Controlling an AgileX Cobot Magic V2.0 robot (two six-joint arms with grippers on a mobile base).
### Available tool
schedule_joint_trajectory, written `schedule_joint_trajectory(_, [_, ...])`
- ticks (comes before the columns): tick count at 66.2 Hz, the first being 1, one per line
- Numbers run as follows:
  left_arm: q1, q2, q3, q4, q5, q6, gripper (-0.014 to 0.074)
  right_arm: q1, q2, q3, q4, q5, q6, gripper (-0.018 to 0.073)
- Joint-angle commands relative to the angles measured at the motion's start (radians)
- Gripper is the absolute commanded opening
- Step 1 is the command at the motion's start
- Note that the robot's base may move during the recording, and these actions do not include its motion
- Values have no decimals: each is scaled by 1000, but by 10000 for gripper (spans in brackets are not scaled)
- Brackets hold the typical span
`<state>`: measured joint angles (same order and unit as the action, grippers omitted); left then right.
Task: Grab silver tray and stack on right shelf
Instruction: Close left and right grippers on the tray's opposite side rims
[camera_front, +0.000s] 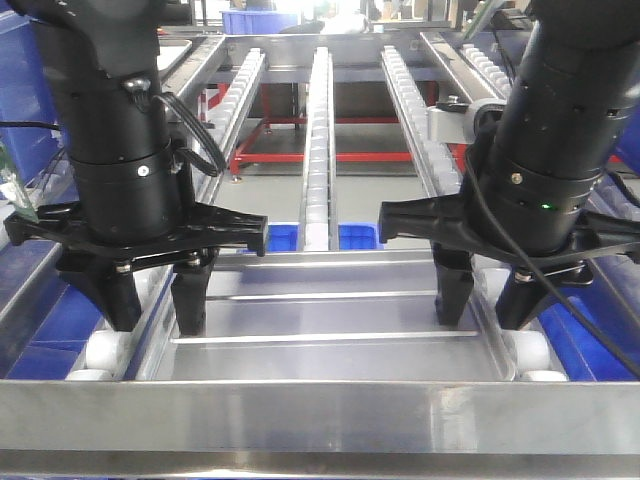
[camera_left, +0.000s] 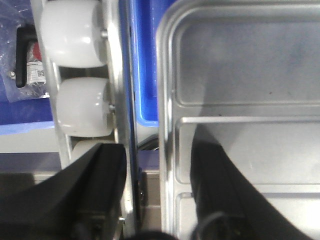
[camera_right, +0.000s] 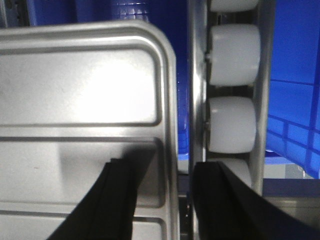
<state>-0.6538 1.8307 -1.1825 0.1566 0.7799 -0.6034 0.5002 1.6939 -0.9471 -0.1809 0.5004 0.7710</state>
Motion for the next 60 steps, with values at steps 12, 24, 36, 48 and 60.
schedule_joint_trajectory(12, [-6,-45,-29,0,0,-4,131,1,-40,-32,-6,-43,-7,392])
schedule_joint_trajectory(24, [-6,-45,-29,0,0,-4,64,1,-40,-32,-6,-53,-7,392])
schedule_joint_trajectory(36, [-6,-45,-29,-7,0,-4,52,1,-40,-32,-6,-53,-7,392])
schedule_joint_trajectory(48, [-6,-45,-29,-7,0,-4,52,1,-40,-32,-6,-50,-7,392])
schedule_joint_trajectory(60, [-6,-45,-29,-7,0,-4,52,1,-40,-30,-6,-45,-7,392])
